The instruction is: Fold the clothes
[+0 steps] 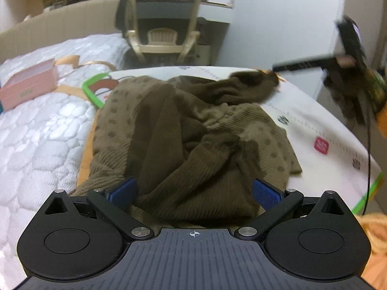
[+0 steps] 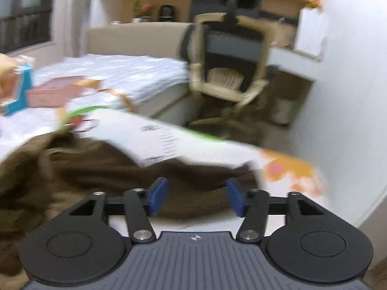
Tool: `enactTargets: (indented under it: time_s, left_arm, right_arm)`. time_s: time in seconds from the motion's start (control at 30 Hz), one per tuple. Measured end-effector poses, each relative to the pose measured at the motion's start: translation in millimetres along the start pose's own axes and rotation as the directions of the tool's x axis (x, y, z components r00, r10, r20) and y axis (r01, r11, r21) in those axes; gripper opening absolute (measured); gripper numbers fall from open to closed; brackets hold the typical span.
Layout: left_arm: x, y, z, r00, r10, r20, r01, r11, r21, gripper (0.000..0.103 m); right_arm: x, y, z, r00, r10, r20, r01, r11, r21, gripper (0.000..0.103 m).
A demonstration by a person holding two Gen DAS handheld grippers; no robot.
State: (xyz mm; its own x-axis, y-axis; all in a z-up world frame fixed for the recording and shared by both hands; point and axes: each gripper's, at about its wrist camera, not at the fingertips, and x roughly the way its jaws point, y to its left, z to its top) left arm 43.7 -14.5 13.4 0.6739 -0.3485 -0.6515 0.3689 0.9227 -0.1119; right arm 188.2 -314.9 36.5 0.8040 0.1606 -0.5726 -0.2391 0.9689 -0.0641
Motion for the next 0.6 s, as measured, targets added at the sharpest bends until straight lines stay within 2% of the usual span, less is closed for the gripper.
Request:
enactTargets:
  time_s: [0.07,0.1,0.2,0.27,0.3,0.33,0.4,0.5,0.6]
  left_arm:
    - [2,4,3,1.000,-0.016,0.010,0.016,0.999,-0.044,0.103]
    - [3,5,3,1.000,-0.021,0.016,0.022,0.998,-0.058,0.103]
    - [-2,3,1,0.999,-0.009,0.038,0.012,0.997,-0.071,0.103]
    - [-5,6,-2,0.998,0.011,0.056,-0.005,0.994,-0.109,0.101]
    - [-8,9,-4,0.998,0.021,0.066,-0.012,0.990,-0.139,0.097]
    - [-11,12,-6,0.997,0.030,0.073,-0.018,0.986,-0.168,0.087]
    - [-15,17,-9,0.995,0.045,0.084,-0.026,0.975,-0.219,0.079]
    - [-16,17,-11,0.996,0.025,0.086,-0.004,0.972,-0.235,0.078]
    - [-10,7,-8,0.997,-0.019,0.079,0.035,0.978,-0.207,0.061]
  right_arm:
    - [0,15,-11,0.996,0.090,-0.014,-0.090,0.996,-0.009,0.063]
    - [-1,22,-16,0.989,0.148,-0.020,-0.148,0.989,-0.012,0.068]
    - [-6,51,-26,0.958,0.286,-0.023,-0.286,0.958,-0.011,0.082]
    - [-7,60,-32,0.941,0.337,-0.020,-0.337,0.941,0.019,0.084]
    - [-6,62,-35,0.933,0.360,-0.018,-0.359,0.932,0.046,0.086]
    - [-5,62,-39,0.924,0.381,-0.015,-0.379,0.922,0.077,0.088]
    - [1,61,-46,0.908,0.420,-0.005,-0.414,0.898,0.149,0.101]
    - [13,57,-57,0.881,0.473,-0.003,-0.456,0.852,0.257,0.103]
    - [21,56,-70,0.873,0.487,0.000,-0.456,0.818,0.351,0.103]
